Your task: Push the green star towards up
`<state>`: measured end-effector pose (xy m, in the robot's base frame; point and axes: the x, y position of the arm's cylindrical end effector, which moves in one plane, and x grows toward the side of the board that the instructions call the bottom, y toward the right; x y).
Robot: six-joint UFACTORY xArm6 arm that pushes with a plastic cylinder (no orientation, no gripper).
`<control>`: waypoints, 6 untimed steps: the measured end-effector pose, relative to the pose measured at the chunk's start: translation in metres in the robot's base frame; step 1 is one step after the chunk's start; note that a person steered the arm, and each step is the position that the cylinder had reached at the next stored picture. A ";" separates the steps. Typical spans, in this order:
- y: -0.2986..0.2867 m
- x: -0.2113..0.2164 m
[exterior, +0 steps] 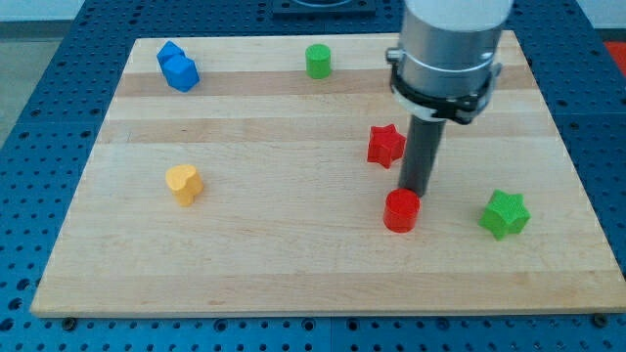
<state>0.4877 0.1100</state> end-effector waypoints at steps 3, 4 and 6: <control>0.033 0.030; 0.035 0.044; 0.080 0.071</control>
<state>0.5590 0.1898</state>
